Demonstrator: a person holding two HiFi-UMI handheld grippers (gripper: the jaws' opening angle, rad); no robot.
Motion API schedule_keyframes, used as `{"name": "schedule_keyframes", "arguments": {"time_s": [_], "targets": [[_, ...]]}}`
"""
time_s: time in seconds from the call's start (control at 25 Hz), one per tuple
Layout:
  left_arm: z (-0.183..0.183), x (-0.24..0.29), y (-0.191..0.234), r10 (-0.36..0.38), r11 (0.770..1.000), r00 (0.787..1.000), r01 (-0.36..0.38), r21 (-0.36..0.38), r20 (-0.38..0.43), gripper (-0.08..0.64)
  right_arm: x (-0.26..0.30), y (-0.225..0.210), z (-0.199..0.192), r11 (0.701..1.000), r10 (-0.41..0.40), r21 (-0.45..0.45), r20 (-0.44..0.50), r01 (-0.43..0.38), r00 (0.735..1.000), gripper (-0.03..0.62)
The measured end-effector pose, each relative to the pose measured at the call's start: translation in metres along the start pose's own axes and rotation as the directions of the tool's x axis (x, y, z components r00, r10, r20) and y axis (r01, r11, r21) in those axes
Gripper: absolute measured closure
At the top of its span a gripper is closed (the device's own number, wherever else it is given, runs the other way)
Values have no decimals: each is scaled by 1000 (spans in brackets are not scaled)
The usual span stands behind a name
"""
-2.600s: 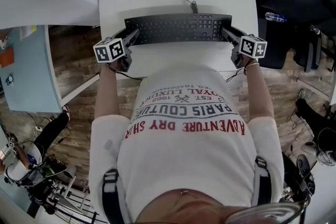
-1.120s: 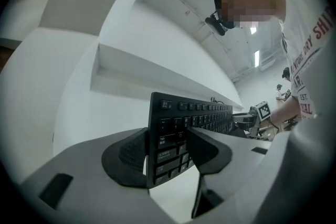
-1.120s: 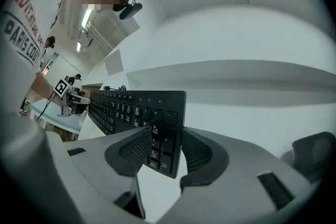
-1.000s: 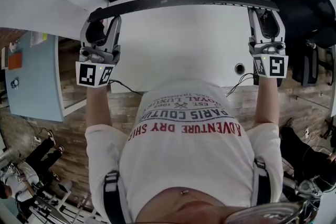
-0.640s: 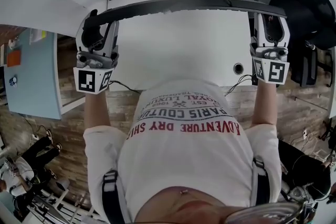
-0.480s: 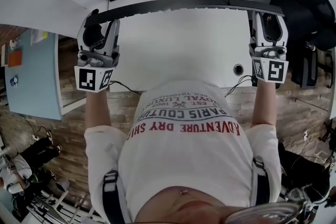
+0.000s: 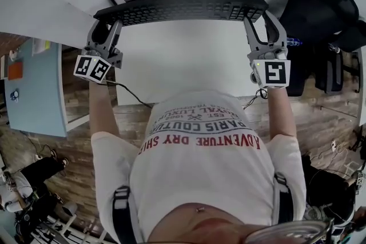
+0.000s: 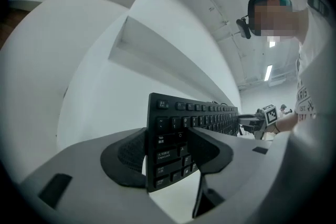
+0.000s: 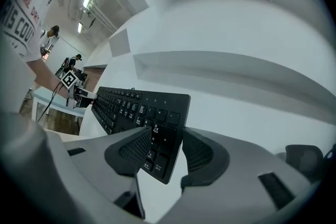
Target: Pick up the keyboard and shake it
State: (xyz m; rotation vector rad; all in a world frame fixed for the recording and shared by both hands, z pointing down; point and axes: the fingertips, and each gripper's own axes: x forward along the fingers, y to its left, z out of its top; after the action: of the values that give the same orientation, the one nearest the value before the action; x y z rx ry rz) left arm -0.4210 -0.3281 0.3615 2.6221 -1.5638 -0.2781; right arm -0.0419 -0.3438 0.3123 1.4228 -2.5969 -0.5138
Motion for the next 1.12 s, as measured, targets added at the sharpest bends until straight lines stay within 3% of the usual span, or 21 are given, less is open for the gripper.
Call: {"name": "schedule_keyframes", "arguments": {"time_s": [0.2,0.36,0.6,0.72,0.88,1.12], "targets": [[3,-3,-4,-41,998,999,41,42,10,322,-12,6,20,997,-69,-34,144,75,987,394],[9,-7,-25,-87,991,996,84,100,19,321,-38,-1,29,977,-123,-141,231,159,965,393],[9,-7,-39,-104,986,995,101,133,14,318,-56,-5,36,951,-150,-224,268,213,952,393],[7,-7,-39,-94,987,996,93,128,3,318,-56,-5,32,962,-136,-198,244,187,960,393],[5,-7,-48,-68,988,997,73,135,-41,319,-48,-13,19,990,-107,-70,183,121,977,394],[-10,1,-73,-22,988,988,45,149,-151,319,-41,-41,-19,998,-60,31,41,59,997,394]]}}
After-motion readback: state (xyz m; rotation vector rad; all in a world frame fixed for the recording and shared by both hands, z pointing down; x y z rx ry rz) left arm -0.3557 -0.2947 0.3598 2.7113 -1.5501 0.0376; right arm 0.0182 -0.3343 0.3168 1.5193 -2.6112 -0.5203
